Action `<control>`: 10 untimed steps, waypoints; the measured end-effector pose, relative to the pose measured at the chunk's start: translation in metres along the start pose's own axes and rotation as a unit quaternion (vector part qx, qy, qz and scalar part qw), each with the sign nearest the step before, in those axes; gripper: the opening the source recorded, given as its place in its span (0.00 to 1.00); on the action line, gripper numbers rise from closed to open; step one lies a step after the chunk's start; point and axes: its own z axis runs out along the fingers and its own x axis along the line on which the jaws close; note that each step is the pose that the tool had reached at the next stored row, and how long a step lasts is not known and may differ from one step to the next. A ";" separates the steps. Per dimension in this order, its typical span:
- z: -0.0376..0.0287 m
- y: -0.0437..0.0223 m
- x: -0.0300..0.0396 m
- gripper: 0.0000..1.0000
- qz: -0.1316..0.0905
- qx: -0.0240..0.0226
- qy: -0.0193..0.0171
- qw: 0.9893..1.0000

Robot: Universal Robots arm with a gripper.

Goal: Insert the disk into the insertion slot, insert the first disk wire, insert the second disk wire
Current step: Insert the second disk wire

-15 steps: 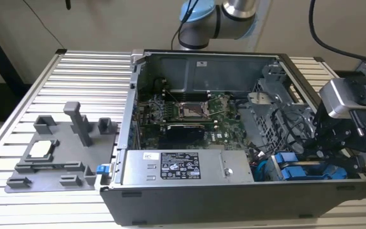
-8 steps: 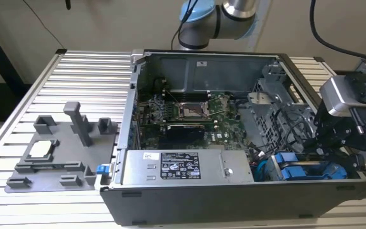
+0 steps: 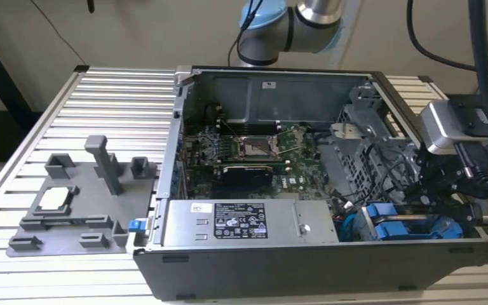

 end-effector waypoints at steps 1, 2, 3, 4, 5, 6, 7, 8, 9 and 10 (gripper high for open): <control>0.0003 0.0031 0.0003 0.16 -0.001 0.006 0.000 1.000; 0.0005 0.0059 0.0005 0.16 -0.003 0.012 -0.001 1.000; 0.0009 0.0078 0.0009 0.16 -0.004 0.017 -0.001 1.000; 0.0014 0.0085 0.0012 0.16 -0.005 0.022 -0.001 1.000; 0.0017 0.0086 0.0013 0.16 -0.007 0.027 -0.001 1.000; 0.0018 0.0087 0.0013 0.16 -0.008 0.032 -0.001 0.999; 0.0023 0.0088 0.0015 0.16 -0.009 0.037 -0.002 0.999; 0.0029 0.0090 0.0017 0.16 -0.010 0.040 -0.002 0.999; 0.0035 0.0090 0.0019 0.16 -0.010 0.043 -0.002 0.999; 0.0043 0.0091 0.0022 0.16 -0.011 0.045 -0.002 0.999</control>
